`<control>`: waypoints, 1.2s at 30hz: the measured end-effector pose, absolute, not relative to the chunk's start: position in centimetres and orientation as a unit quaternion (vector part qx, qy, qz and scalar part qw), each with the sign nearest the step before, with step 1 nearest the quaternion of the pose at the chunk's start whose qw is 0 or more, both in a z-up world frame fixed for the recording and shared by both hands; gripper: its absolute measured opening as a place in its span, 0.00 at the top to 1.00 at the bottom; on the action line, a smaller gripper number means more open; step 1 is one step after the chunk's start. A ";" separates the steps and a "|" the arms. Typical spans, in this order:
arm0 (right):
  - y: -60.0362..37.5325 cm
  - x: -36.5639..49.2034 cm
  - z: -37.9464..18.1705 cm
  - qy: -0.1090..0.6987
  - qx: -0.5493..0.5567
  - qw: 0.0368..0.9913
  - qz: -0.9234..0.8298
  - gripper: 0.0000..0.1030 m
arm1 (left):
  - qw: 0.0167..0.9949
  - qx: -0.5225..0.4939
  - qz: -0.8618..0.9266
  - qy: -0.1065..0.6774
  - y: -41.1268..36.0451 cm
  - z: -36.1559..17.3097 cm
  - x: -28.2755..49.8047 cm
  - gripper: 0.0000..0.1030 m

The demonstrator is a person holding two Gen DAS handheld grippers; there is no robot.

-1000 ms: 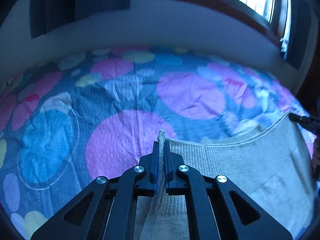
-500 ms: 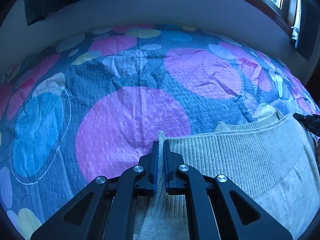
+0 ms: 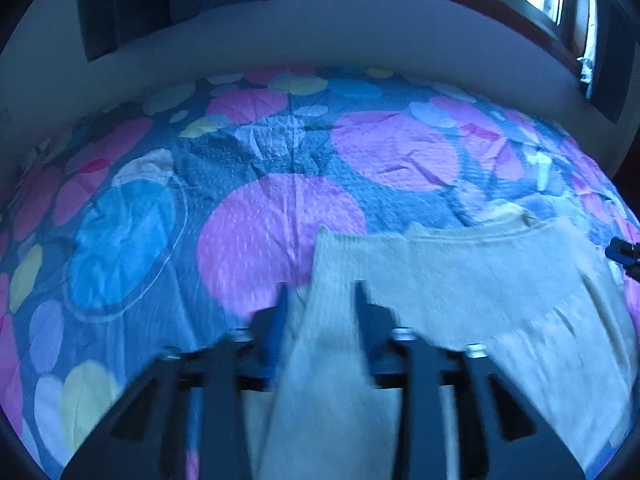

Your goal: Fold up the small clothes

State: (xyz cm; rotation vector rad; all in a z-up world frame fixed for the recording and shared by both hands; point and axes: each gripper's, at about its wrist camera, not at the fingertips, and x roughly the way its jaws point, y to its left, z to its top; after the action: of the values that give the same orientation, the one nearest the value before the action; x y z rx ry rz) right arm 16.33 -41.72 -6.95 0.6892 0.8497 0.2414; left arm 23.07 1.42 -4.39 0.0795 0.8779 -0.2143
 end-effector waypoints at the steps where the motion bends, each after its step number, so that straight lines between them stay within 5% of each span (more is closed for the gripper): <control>1: -41.4 15.0 -6.6 0.401 0.327 0.847 0.123 0.68 | 0.901 0.034 -0.104 0.420 1.4 -4.1 22.1 0.47; 7: -39.3 8.7 -5.9 0.388 0.340 0.841 0.162 0.61 | 0.900 0.004 -0.122 0.420 1.6 -3.4 15.7 0.32; 15: -36.5 2.2 -7.6 0.407 0.339 0.825 0.196 0.59 | 0.890 -0.011 -0.116 0.442 2.5 -6.1 9.4 0.32; 36: -38.1 -0.2 -10.2 0.385 0.369 0.828 0.172 0.59 | 0.898 -0.021 -0.108 0.426 3.5 -7.4 8.1 0.31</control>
State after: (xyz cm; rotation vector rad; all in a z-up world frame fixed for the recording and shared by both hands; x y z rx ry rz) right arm -0.19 -38.09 -10.15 0.7833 0.8175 0.3655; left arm 8.13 3.46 -7.38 -0.0439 0.8830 -0.2238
